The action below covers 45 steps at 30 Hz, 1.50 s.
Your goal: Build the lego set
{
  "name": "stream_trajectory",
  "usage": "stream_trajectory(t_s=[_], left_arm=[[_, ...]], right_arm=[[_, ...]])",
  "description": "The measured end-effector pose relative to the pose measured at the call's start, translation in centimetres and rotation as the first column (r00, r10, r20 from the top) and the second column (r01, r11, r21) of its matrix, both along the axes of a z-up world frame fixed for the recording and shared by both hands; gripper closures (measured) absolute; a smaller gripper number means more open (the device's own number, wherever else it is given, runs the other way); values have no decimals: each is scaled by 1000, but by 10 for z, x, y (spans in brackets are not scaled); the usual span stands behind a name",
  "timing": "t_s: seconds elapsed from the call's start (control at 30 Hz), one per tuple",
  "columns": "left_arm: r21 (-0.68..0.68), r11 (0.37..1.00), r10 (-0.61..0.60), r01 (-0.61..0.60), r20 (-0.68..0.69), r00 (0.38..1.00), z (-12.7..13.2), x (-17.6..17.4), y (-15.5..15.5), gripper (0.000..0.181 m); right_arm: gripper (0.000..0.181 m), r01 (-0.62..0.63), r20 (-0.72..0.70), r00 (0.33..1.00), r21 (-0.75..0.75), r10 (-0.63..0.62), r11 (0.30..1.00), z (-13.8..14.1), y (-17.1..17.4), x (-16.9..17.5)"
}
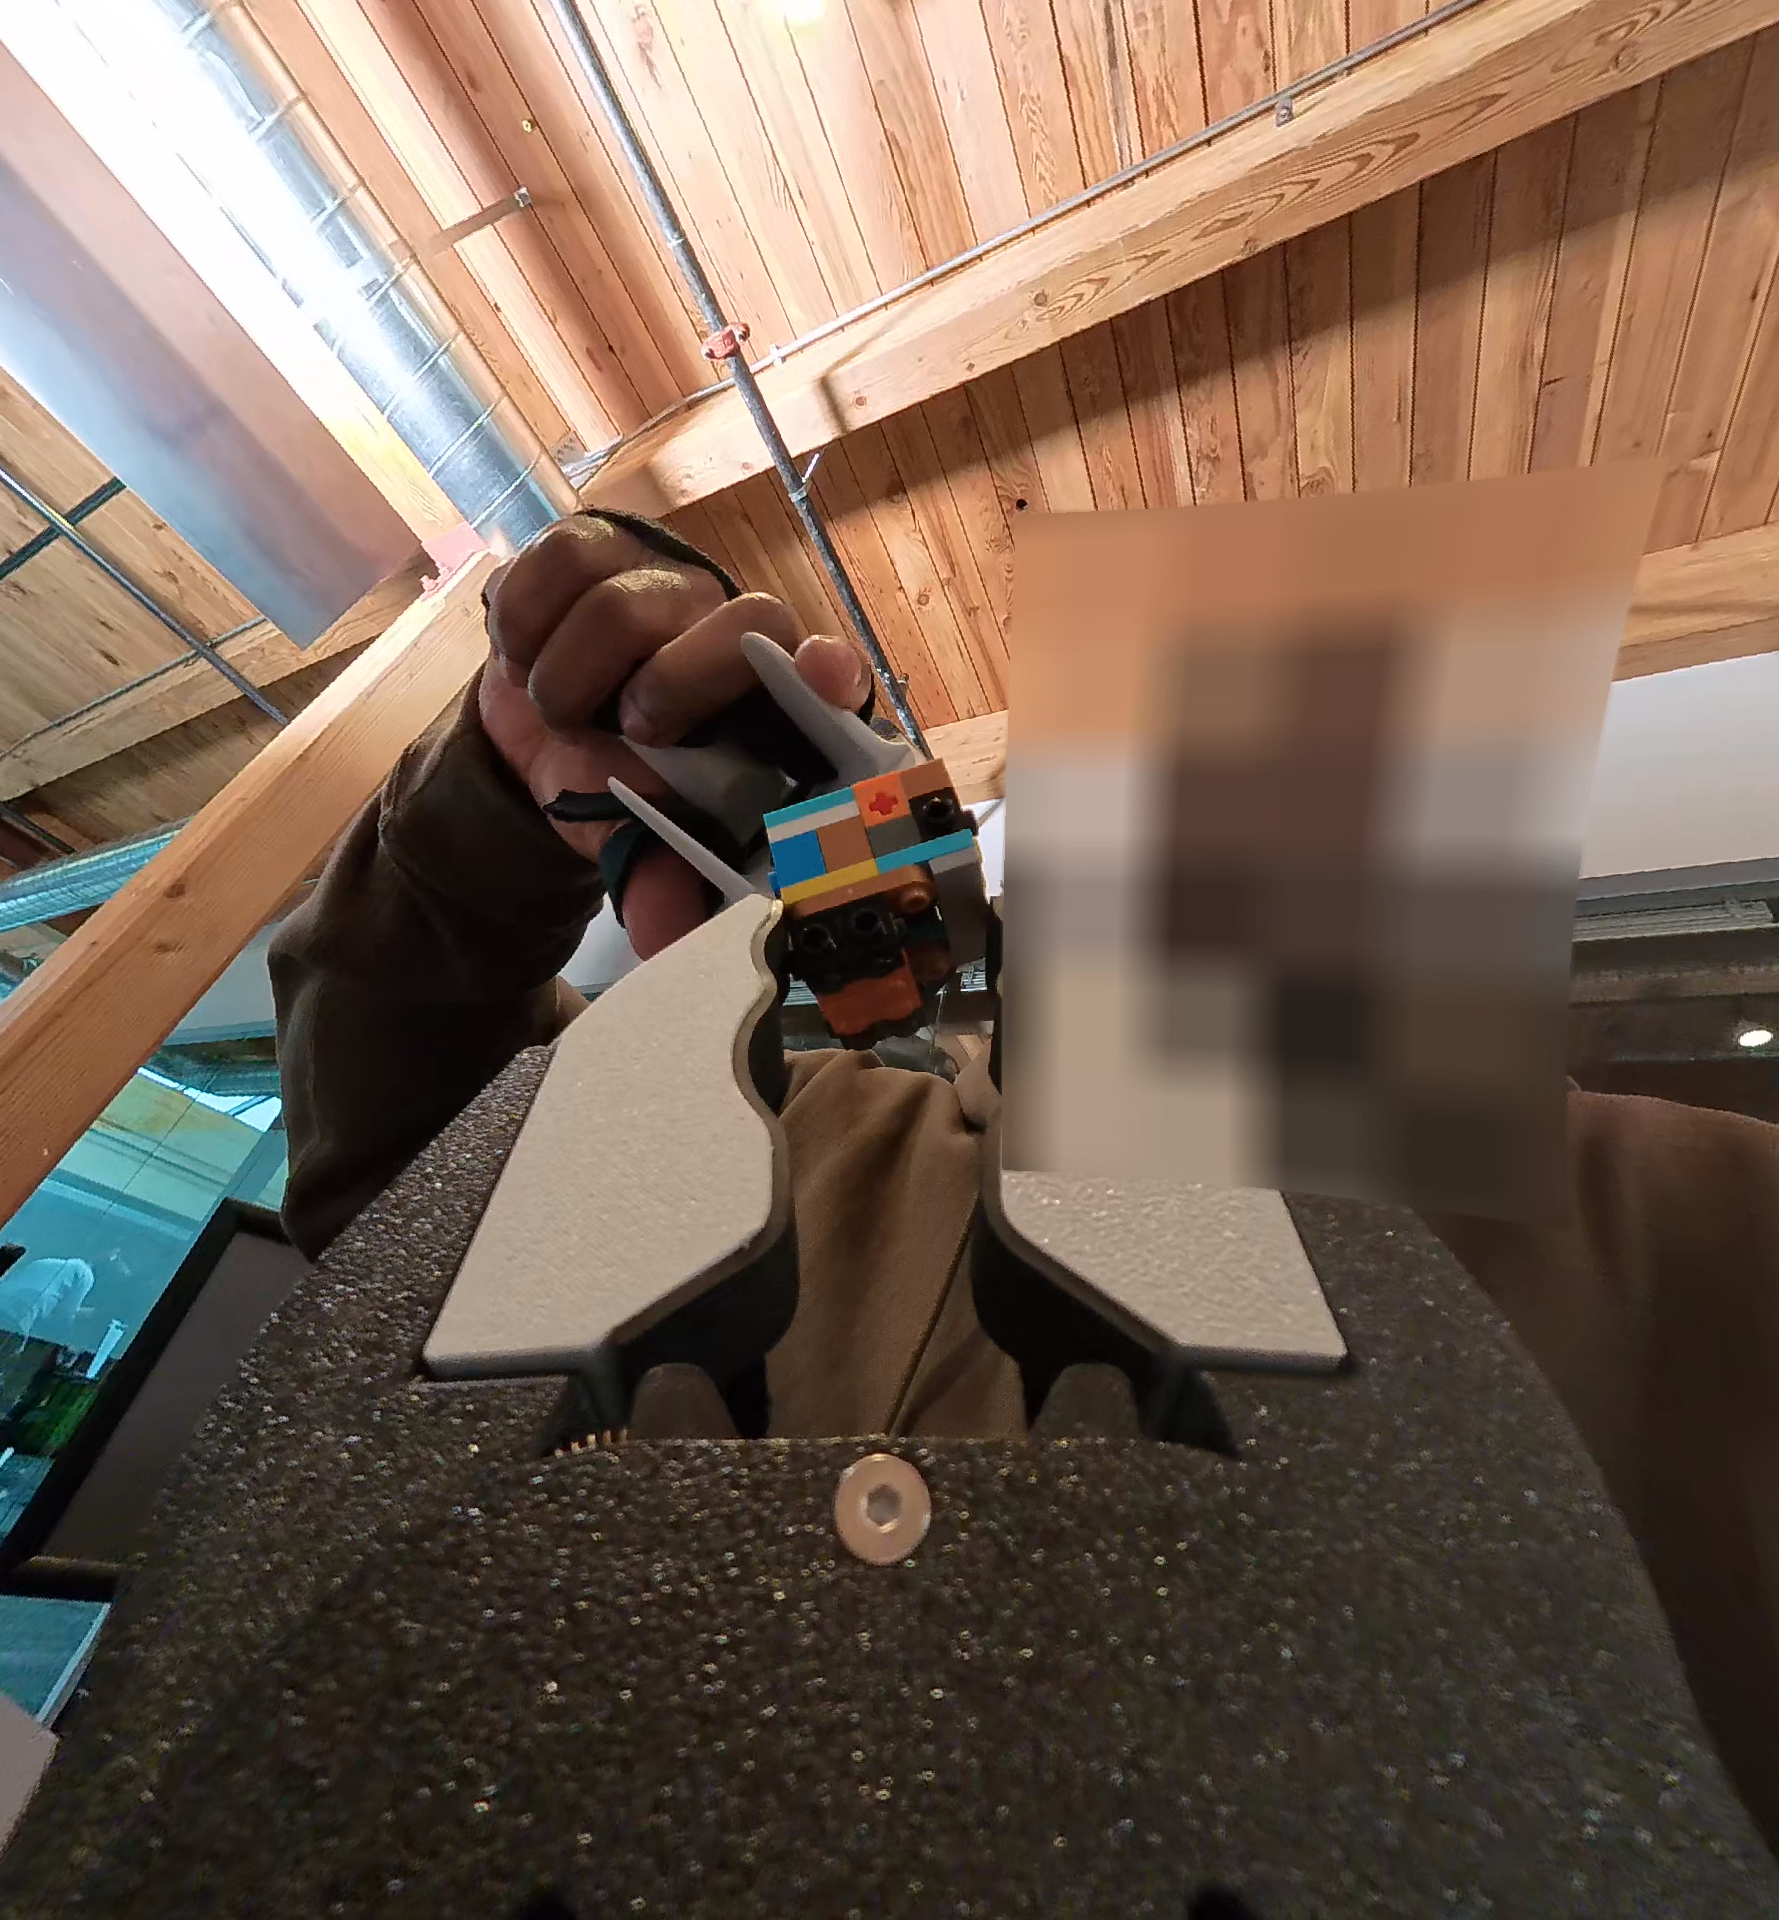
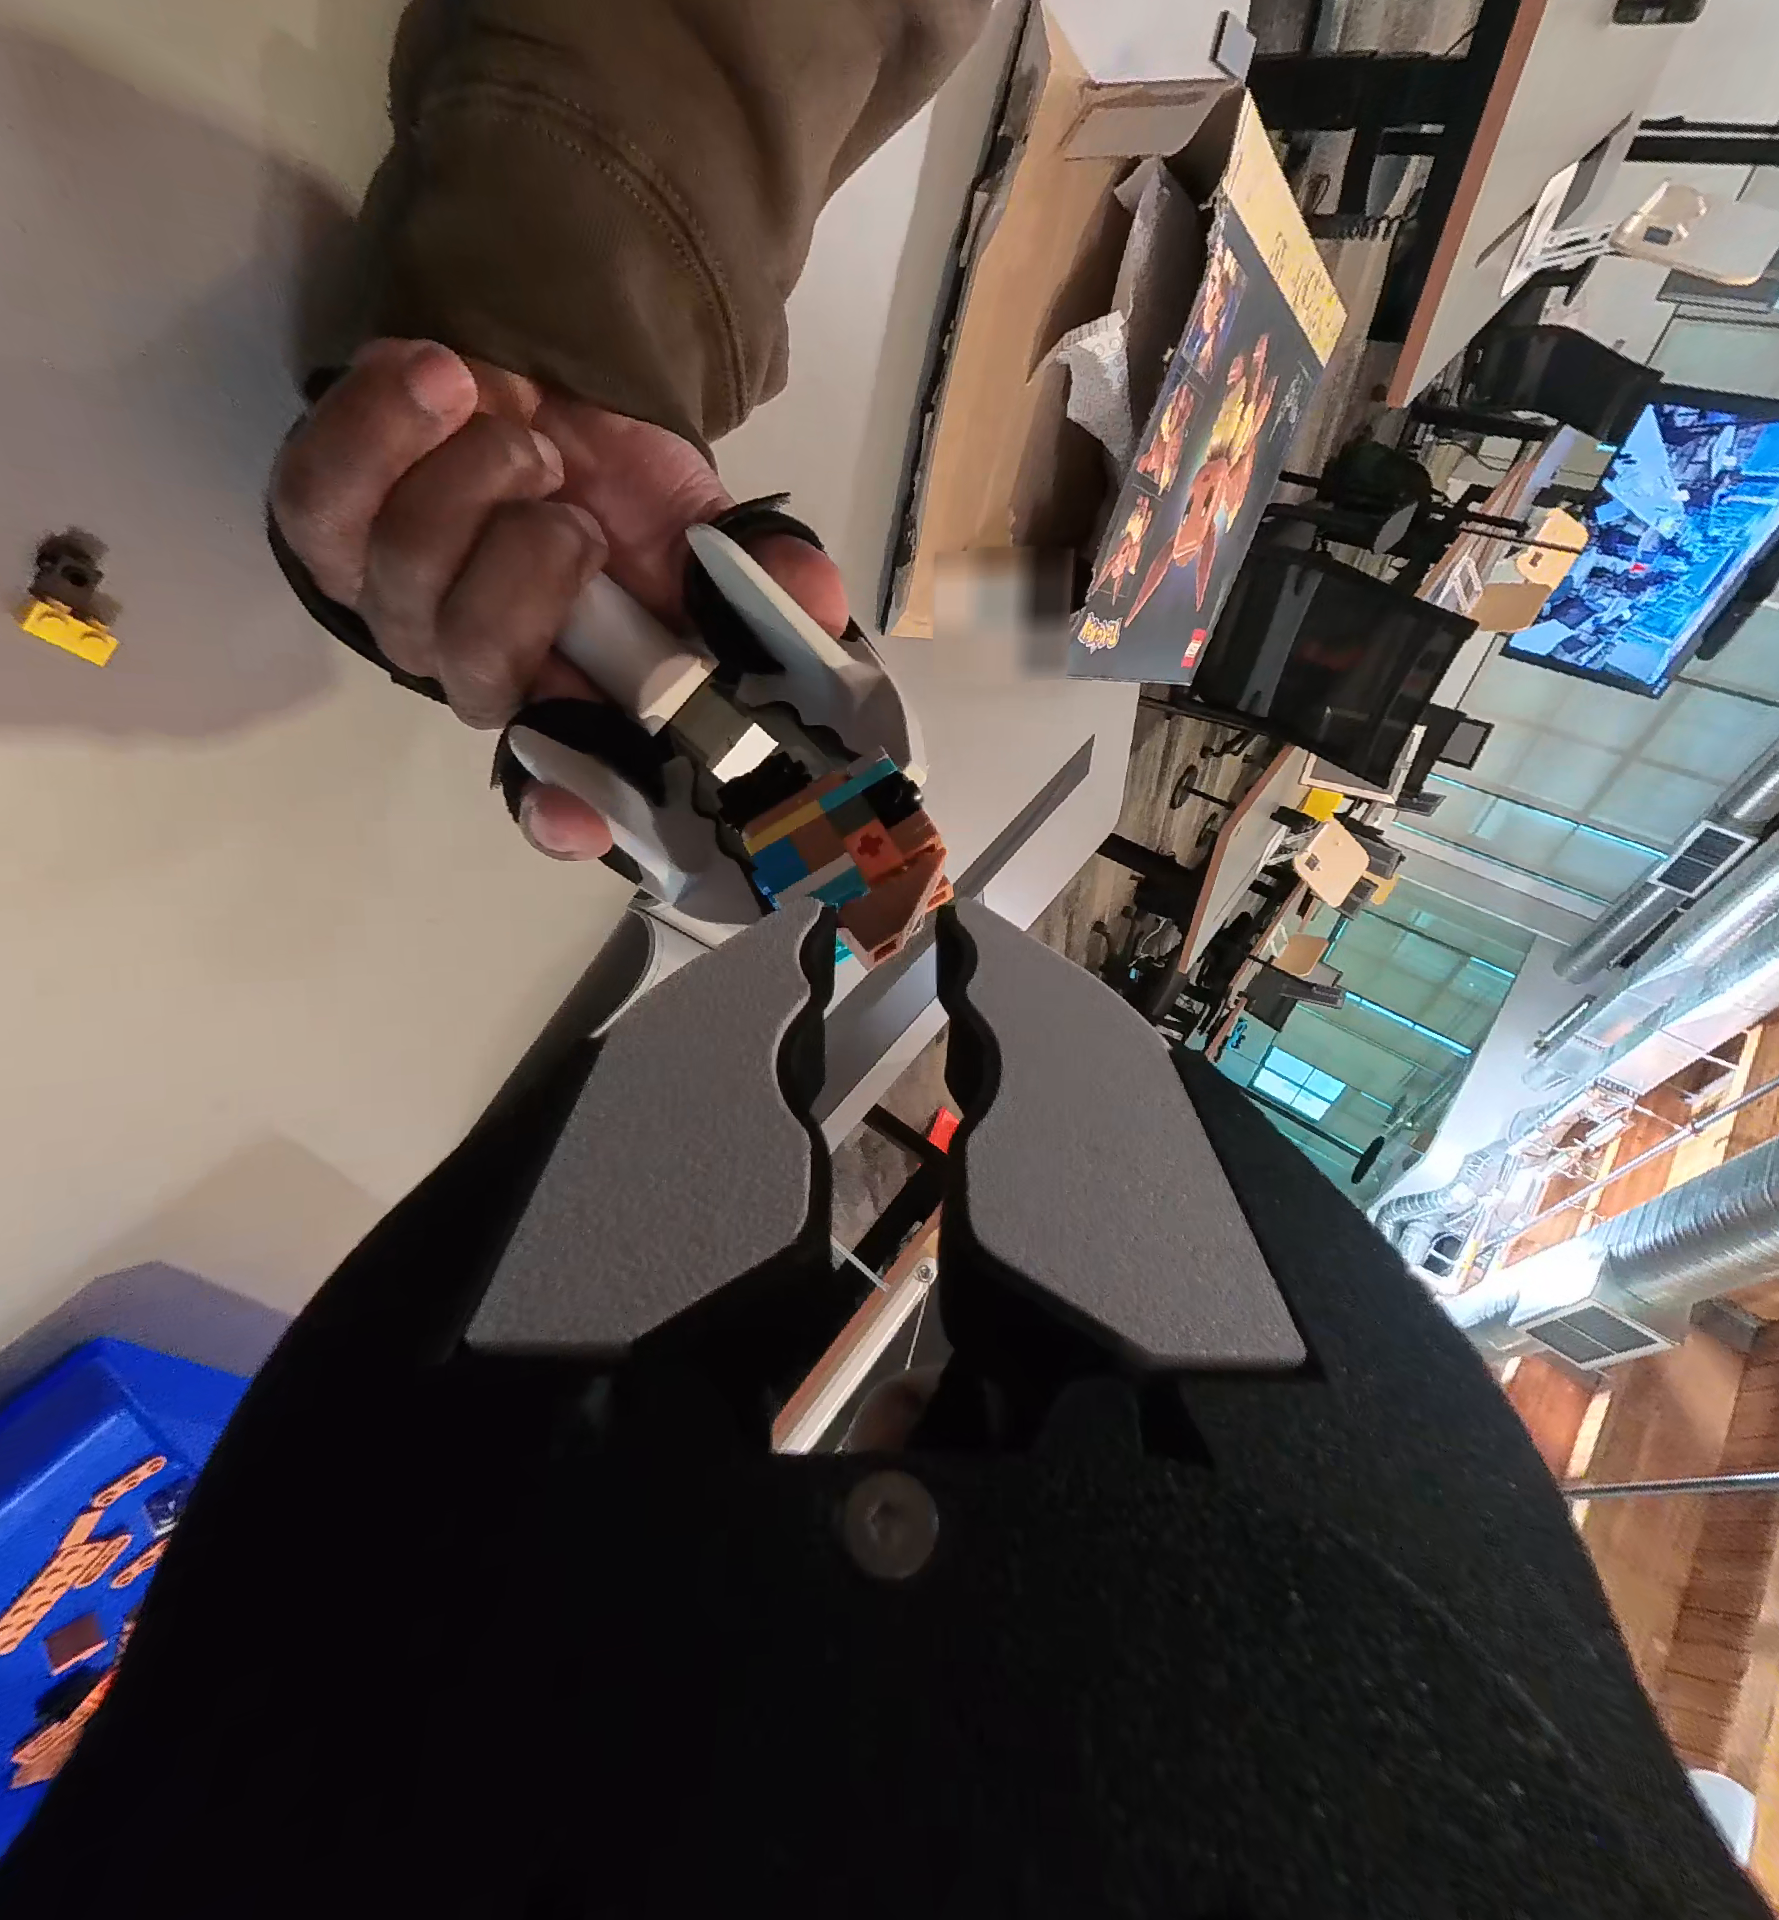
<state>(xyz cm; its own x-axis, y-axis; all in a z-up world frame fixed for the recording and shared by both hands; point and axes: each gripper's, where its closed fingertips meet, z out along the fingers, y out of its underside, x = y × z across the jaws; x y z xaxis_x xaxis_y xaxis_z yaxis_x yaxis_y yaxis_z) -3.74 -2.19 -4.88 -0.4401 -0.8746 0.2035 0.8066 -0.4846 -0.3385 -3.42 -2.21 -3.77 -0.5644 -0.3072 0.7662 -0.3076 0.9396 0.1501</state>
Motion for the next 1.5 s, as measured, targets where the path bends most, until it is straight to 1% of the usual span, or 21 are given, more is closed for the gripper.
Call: stream_trajectory(t_s=[0.4,0.5,0.6,0.67,0.73,0.77,0.83,0.9,0.93,1.0,1.1,1.2,1.33,1.43,1.5], left_arm=[[18,1000,-6,6,29,1000,6,-4,-5,145],[-2,1000,-7,7,82,997,8,-5,-5,145],[-114,992,68,-52,143,987,-2,-9,6,145],[-227,971,116,-70,198,973,-15,-17,18,145],[-310,944,181,-112,203,962,-23,-27,29,145],[-332,930,225,-155,184,957,-25,-34,33,145],[-359,907,278,-221,113,954,-29,-40,41,145],[-327,906,300,-267,52,953,-30,-42,42,145],[-333,902,302,-276,26,953,-32,-42,46,145],[-337,892,315,-302,-15,949,-34,-42,54,146],[-341,879,331,-332,-64,941,-37,-39,62,145],[-356,869,340,-344,-75,937,-40,-40,65,145],[-341,868,349,-360,-95,932,-39,-38,63,146],[-331,879,332,-344,-95,938,-38,-35,62,146],[-335,883,316,-328,-91,944,-38,-33,63,146]], right_arm=[[155,-18,4,1000,40,17,999,2,-3,-5],[155,-20,9,1000,44,20,999,1,-5,-7],[155,3,4,1000,19,-3,1000,-3,-4,-11],[155,45,-16,999,30,-45,999,-14,7,-17],[158,79,-64,995,27,-78,996,-28,22,-27],[158,81,-91,993,-7,-81,997,-33,28,-31],[156,85,-123,987,-114,-99,990,-37,36,-39],[157,94,-123,985,-204,-121,974,-43,47,-42],[157,89,-137,983,-242,-125,966,-43,52,-43],[157,85,-156,977,-340,-146,936,-42,63,-44],[157,99,-155,969,-477,-194,873,-42,80,-42],[158,110,-159,961,-536,-228,837,-50,91,-36],[158,135,-147,955,-562,-259,816,-62,95,-26],[158,161,-131,948,-587,-289,794,-63,96,-17],[158,187,-109,941,-621,-320,761,-62,95,-13]])
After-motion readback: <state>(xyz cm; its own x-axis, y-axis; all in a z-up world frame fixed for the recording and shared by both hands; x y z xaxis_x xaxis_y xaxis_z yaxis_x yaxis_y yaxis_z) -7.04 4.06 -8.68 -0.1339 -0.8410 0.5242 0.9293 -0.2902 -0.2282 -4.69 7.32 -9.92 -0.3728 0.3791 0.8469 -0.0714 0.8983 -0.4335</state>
